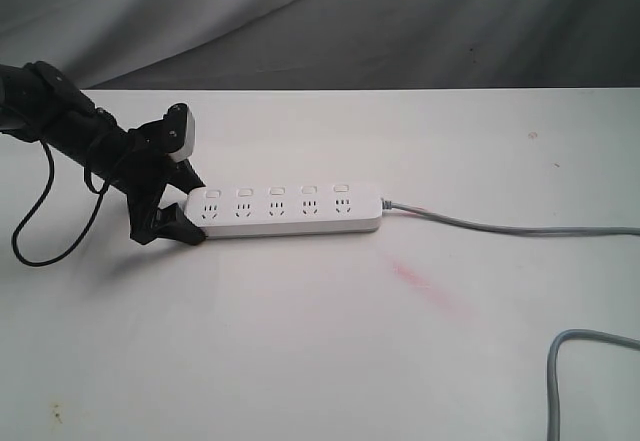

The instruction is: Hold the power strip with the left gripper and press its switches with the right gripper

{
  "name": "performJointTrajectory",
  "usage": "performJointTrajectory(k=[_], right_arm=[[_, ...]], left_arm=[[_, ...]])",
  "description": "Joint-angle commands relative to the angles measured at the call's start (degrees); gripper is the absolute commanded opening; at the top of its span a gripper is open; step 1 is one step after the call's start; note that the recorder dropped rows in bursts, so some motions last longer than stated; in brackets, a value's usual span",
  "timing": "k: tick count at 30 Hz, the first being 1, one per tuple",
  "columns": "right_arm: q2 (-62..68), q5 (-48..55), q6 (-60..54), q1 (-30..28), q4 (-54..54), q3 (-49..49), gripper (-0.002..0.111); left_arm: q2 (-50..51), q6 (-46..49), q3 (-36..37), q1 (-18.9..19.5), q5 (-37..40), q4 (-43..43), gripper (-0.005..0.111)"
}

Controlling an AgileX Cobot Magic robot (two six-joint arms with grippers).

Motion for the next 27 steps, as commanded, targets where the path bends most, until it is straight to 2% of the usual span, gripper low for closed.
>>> performJointTrajectory(k=[1,10,27], right_arm=[[-0.5,-3.5,3.9,-0.5,-2.6,3.4,0.0],[-9.6,-0.4,4.9,-0.5,-2.6,8.0,0.0],[-9.9,-0.6,4.9,-0.5,-2.6,8.0,0.0]], left_arm=[[-0.1,-0.3,-0.4,0.0,-0.5,-0.2,0.053],[-0.1,-0.3,-0.4,0.0,-0.5,-0.2,0.053],[-0.1,-0.3,-0.4,0.0,-0.5,-0.2,0.053]])
